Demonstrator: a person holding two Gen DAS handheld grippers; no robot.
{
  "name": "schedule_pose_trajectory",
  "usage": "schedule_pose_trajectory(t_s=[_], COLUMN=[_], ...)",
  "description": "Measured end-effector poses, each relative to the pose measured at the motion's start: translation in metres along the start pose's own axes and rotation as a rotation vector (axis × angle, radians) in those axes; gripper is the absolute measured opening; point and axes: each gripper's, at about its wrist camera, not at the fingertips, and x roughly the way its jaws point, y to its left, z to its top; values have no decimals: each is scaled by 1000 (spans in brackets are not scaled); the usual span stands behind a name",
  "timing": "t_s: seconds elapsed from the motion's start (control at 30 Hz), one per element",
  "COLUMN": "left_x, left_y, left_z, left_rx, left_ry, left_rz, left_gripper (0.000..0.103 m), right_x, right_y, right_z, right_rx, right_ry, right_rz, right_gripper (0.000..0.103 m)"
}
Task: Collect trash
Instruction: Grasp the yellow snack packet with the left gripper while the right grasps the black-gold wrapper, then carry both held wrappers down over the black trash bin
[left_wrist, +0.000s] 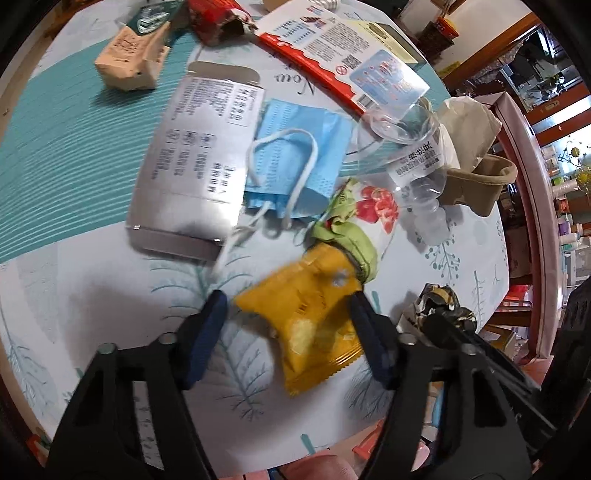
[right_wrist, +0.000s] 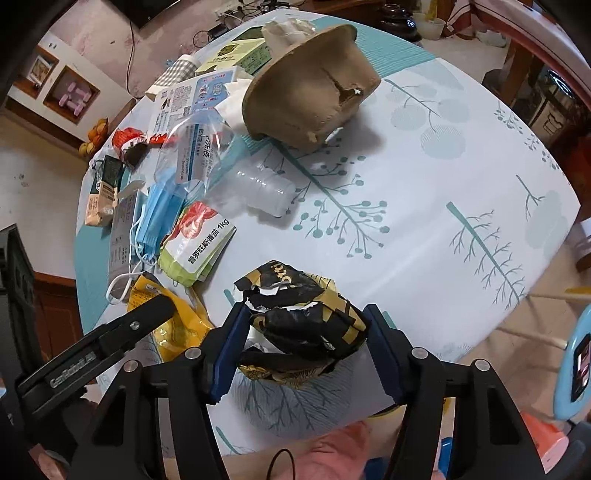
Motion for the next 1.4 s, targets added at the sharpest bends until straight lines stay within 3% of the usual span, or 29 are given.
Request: schedule_pose_trajectory(t_s=[0.1,0.17,0.27,0.57,0.87,1.13,1.4], left_x=[3,4,5,-15,-67,-110,-97], left_y=[-9,-14,-14,-13,-14,-65,-98], left_z=[0,-1,-4,-17,-44,-113,-193], left_rx=[16,27,24,11,-12,-93,-182], left_ry=[-8,-19,-21,-52,-126,-218,-205], left_rz=[1,19,36,79,98,148,204], left_gripper=[44,22,12,11,11,11,11], right_x=[-2,-2,-5,-18,-59,-108,-123], right_y=[2,2,0,-1,-7,-34,-75], right_z=[-1,-2,-4,-9,-16,-30,-63], right_rx=[-1,-5,2,-23,-104,-294,-468], right_ry=[-2,-7,-7,-8,-60,-86,-62], right_rz=[-3,1,13,38,130,248,300], right_gripper=[63,63,62,60,60,60,60])
